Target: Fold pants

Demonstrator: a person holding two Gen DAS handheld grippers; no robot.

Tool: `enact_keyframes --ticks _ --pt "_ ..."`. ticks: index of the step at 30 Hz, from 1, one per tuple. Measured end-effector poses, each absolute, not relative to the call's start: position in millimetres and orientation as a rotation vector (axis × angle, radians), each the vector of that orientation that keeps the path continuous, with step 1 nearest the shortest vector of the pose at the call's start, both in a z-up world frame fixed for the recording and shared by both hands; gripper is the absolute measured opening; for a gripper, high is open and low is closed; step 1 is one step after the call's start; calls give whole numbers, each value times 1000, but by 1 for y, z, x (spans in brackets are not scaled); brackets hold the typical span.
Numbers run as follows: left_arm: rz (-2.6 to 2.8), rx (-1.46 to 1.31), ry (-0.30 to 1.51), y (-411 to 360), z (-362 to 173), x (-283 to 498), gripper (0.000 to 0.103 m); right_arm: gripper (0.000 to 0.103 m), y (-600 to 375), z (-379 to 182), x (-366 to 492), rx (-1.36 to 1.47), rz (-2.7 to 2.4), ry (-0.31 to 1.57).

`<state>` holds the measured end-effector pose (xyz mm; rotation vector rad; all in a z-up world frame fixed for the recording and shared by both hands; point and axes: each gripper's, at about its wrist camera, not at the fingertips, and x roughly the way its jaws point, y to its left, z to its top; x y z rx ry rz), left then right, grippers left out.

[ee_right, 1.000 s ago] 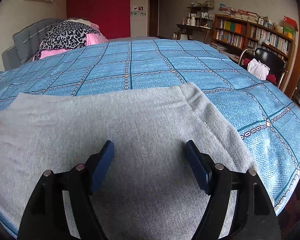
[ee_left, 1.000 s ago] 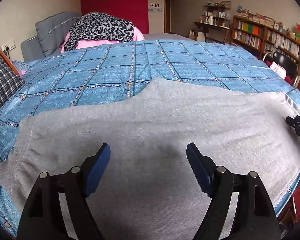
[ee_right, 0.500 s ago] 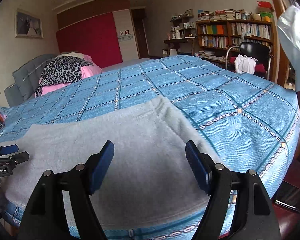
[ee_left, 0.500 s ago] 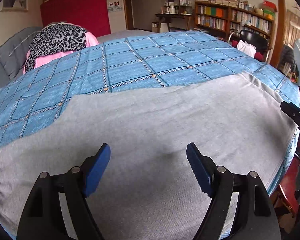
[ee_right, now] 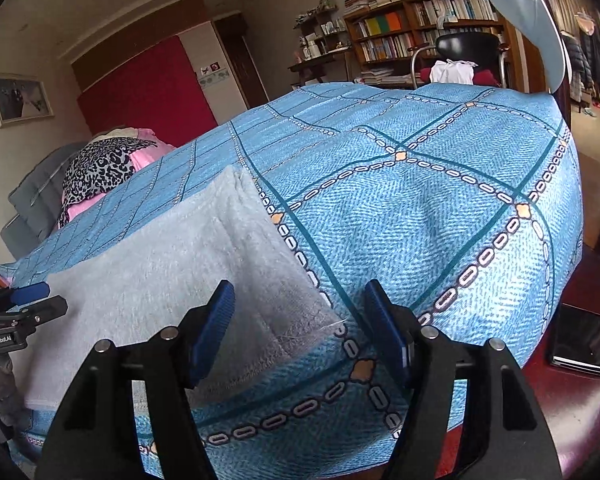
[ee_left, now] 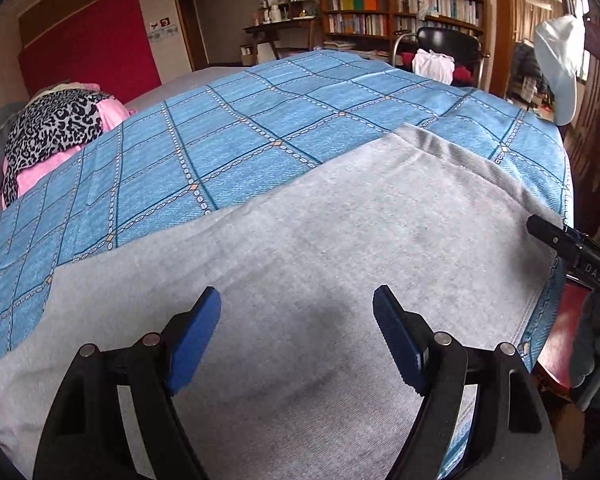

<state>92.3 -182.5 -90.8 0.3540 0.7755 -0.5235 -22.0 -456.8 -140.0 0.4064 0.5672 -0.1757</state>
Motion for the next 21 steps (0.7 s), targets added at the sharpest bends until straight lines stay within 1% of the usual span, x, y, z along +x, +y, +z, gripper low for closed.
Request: enact_keyframes --ticks 3,7,11,14,18,21 --pt "-557 363 785 -200 -92 96 78 60 -454 -144 -21 394 -138 553" --pt "-582 361 810 -218 -98 103 78 57 -460 -149 -20 438 -97 526" --pt "-610 345 847 -231 -104 112 78 49 -473 -154 -18 530 -67 491" --pt "-638 330 874 -241 -108 118 78 43 -468 -152 -18 511 -71 484" --pt "-682 311 898 -253 -108 124 78 32 -469 -147 -20 536 -40 478" --pt "-715 304 909 -262 -107 127 78 30 -466 -137 -22 527 -32 459"
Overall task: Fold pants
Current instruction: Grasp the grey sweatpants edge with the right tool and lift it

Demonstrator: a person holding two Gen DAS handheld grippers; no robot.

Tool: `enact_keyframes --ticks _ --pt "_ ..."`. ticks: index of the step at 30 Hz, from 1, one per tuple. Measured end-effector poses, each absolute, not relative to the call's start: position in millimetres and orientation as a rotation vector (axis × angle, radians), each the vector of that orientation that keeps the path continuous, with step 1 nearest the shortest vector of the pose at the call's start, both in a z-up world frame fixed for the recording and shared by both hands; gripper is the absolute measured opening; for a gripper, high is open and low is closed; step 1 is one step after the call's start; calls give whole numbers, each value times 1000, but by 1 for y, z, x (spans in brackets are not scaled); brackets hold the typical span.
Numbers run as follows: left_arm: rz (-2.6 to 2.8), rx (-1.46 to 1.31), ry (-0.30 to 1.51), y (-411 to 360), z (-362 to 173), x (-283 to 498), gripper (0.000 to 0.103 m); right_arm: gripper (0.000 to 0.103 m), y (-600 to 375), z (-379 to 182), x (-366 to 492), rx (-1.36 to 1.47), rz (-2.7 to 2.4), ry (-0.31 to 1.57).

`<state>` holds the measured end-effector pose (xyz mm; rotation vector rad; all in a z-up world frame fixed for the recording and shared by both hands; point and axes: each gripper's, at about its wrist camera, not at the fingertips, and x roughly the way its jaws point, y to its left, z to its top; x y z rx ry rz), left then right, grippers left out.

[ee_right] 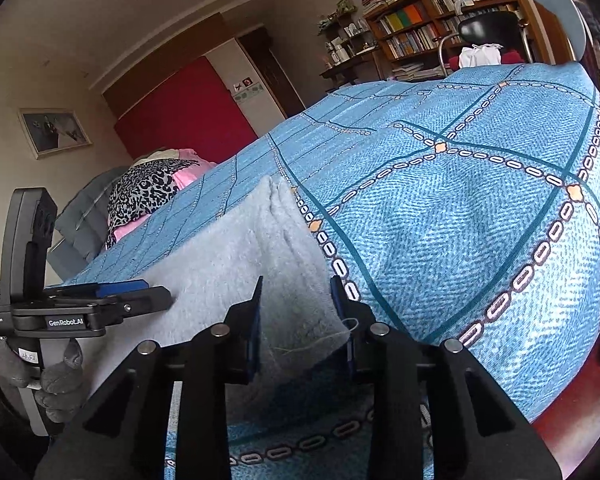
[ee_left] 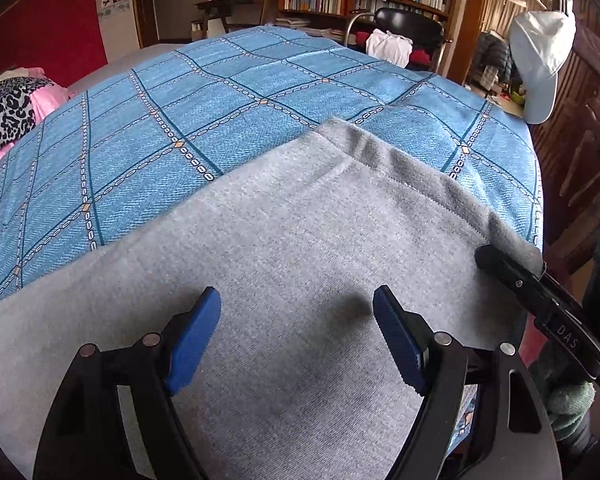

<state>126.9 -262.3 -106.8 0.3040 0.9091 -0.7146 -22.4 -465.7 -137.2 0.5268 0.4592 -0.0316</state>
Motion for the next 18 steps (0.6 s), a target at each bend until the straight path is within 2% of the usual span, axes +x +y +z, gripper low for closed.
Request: enact_keyframes --ticks 14,16,18 --pt "-942 160 984 -294 -84 143 78 29 -412 -104 -24 299 -44 397" --pt "-971 135 988 -296 -77 143 88 28 -404 -102 -25 257 -40 391" --pt "-993 113 995 -298 -73 144 89 27 -397 -101 -22 223 -31 393"
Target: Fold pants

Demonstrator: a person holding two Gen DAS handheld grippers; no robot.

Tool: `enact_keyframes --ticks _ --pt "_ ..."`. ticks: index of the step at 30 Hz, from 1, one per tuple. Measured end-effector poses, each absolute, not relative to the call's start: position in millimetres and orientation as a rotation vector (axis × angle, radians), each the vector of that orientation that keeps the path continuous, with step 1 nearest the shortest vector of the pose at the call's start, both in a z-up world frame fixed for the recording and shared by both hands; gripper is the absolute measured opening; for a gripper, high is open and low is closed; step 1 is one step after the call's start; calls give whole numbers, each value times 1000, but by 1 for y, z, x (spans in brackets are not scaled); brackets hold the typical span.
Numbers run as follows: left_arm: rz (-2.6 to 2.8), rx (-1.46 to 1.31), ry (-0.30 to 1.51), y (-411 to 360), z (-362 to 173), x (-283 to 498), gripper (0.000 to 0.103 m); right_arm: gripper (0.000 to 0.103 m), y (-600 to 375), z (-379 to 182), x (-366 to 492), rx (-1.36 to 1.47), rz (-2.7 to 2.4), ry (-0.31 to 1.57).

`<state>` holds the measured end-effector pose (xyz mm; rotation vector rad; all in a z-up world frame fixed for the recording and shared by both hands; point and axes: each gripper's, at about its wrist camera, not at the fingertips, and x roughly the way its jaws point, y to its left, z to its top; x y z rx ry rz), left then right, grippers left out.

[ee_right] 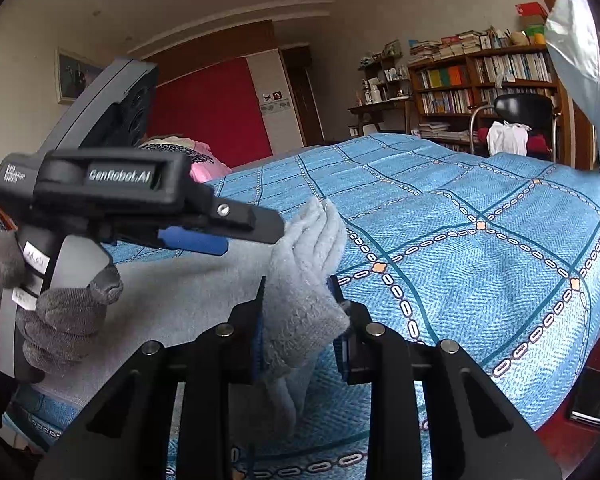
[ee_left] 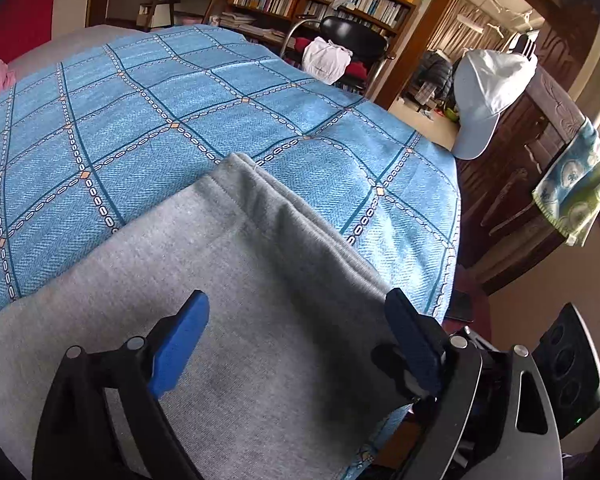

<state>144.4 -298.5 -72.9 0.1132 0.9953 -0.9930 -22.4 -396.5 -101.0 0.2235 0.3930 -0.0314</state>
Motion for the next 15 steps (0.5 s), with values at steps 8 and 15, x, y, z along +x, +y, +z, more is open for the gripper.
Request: enact_keyframes --ticks 8,15 --pt "-976 162 1061 -326 -84 151 92 27 -379 -105 -16 202 13 413" --pt "-909 199 1134 -339 -103 162 70 27 -370 -107 -14 195 33 430"
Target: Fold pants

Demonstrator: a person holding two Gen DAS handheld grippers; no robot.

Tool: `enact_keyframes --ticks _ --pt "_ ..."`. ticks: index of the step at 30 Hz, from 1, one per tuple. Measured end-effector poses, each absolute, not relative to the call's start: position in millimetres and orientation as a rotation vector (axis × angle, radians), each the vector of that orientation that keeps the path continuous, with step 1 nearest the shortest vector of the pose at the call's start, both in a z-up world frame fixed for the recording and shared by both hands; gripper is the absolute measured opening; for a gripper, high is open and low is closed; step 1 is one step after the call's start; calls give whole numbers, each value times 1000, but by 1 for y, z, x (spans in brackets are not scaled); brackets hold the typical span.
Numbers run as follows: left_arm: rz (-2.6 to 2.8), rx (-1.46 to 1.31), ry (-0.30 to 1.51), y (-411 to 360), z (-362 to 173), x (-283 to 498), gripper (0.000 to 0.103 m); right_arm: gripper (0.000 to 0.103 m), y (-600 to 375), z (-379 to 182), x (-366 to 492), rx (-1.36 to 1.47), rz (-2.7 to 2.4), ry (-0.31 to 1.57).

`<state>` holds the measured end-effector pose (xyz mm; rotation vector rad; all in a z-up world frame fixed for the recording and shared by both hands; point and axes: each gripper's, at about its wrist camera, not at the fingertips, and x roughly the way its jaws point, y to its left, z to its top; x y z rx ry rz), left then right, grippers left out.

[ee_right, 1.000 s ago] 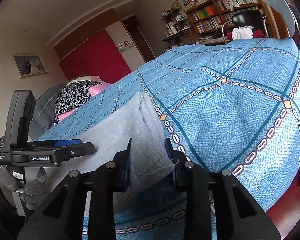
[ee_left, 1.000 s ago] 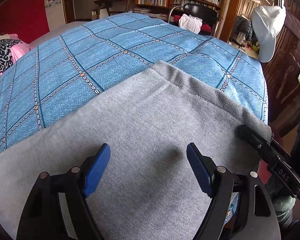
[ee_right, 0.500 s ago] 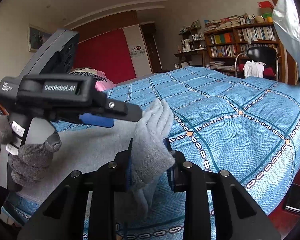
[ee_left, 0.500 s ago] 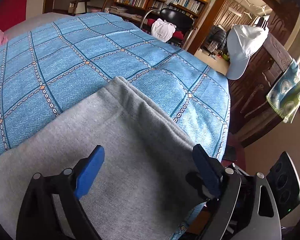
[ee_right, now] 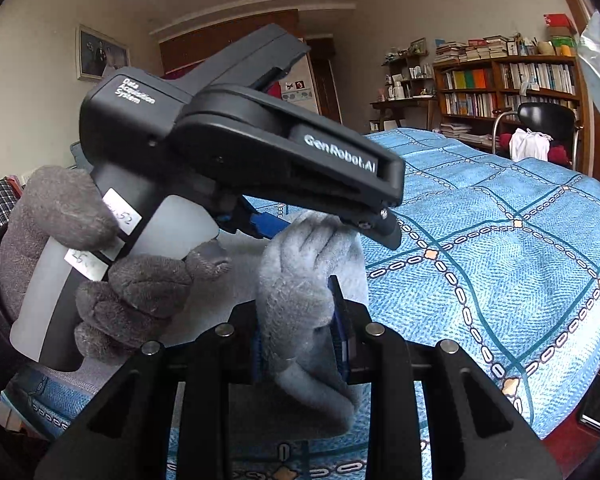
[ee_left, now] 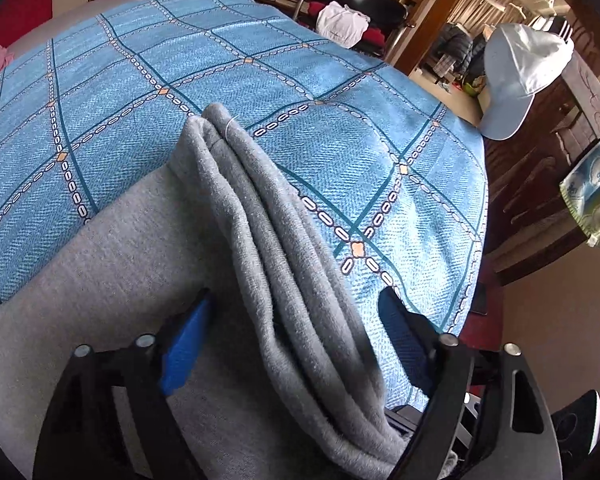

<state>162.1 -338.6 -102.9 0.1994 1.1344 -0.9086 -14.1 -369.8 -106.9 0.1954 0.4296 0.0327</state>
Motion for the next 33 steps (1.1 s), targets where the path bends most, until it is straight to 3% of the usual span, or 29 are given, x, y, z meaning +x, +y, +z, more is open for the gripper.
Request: enact_keyframes --ticks 5,8,10,12,14,21,33 --pt "-878 200 1130 -327 -106 162 38 27 -368 -107 -13 205 45 449" --pt "-889 186 1123 -319 -101 159 27 29 -370 -102 -11 238 72 473" --pt "-889 187 1106 -312 -96 156 24 34 -370 -98 -13 260 101 478" --pt "-889 175 1096 -306 -91 155 22 50 -372 -92 -17 287 139 466" --pt "-887 163 1084 -297 -86 156 21 58 -376 -85 -22 301 171 447" --pt "-877 109 1035 -254 -60 157 21 76 -371 -75 -34 247 203 427" --pt "-791 17 955 -153 -29 153 21 76 -326 -115 -7 191 228 572"
